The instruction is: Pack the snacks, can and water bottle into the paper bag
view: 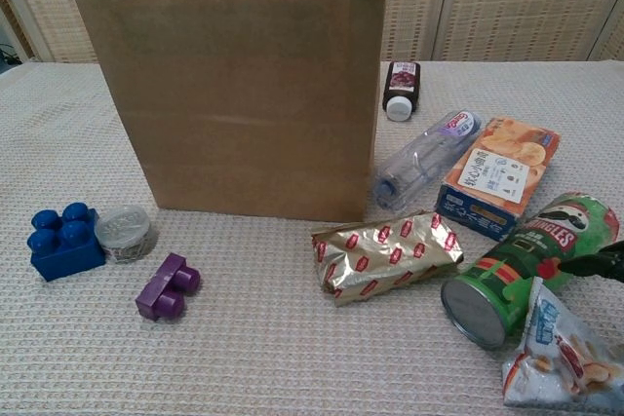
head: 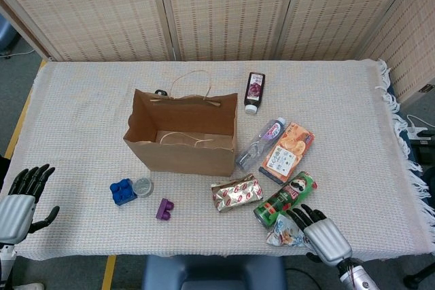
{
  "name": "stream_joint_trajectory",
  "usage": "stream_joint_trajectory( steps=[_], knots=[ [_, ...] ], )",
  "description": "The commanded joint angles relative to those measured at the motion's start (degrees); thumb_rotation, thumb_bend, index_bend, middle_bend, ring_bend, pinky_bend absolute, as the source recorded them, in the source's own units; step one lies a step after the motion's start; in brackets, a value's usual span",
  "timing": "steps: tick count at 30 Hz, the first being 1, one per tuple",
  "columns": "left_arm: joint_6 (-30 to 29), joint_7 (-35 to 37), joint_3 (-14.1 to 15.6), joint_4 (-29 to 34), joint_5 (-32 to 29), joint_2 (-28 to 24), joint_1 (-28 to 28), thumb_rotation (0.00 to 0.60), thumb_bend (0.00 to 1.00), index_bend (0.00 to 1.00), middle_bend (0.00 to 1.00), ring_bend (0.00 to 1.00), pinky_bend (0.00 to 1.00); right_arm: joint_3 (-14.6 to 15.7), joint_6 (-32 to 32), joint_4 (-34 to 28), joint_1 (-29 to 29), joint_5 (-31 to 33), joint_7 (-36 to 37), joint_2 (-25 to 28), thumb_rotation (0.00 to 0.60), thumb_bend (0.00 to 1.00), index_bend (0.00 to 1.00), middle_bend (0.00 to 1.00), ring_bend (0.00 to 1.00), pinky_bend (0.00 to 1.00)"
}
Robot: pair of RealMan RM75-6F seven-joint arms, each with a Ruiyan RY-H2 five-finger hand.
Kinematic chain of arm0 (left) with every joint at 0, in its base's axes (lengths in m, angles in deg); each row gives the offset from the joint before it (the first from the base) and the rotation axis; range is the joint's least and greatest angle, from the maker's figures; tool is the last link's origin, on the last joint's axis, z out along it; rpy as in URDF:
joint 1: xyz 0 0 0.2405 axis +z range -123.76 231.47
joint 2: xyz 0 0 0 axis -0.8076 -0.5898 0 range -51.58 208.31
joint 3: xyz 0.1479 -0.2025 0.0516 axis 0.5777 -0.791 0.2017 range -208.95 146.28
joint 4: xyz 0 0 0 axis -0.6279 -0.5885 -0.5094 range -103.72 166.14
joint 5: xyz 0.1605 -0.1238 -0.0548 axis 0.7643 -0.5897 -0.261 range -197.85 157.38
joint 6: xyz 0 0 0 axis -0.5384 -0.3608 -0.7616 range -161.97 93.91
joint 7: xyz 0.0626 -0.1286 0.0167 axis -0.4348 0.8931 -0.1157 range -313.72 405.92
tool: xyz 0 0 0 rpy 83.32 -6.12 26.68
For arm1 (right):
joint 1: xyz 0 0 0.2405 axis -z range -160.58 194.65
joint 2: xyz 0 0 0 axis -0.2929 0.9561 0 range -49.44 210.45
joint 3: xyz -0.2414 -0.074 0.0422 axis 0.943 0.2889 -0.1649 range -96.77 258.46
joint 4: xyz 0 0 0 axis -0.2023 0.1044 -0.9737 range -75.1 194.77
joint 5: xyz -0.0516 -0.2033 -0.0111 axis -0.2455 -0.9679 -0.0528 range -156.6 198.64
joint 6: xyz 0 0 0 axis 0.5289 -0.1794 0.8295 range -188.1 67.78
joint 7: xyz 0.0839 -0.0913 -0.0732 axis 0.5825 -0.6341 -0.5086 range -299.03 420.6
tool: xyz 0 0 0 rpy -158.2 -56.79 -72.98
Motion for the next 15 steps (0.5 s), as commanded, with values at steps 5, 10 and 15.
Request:
stream_joint_trajectory(
  steps=[5, 10, 15],
  knots=[
    [0.0, -0.16, -0.02, 0.0, -0.03, 0.02, -0.02, 0.6, 0.33, 0.01, 0.0, 0.0, 0.0, 1.6, -1.02, 0.96, 0.59, -1.02, 0.96, 0.03, 0.6, 0.03, 0.11, 0.17, 0.1, 0.29],
    [-0.06, -0.18, 0.0, 0.0, -0.01, 0.04, 0.01, 0.6, 0.33, 0.01, 0.0, 0.0, 0.0, 1.27, -0.42, 1.73, 0.22, -0.08, -0.13, -1.21, 0.6, 0.03, 0.11, 0.17, 0.1, 0.29],
    [-0.07, -0.14, 0.02, 0.0, 0.01, 0.03, 0.01, 0.6, 0.33, 0.01, 0.0, 0.0, 0.0, 0.64, 0.7, 1.84, -0.21, 1.97, -2.71, -2.95, 0.6, 0.03, 0.13, 0.17, 0.1, 0.3]
  ],
)
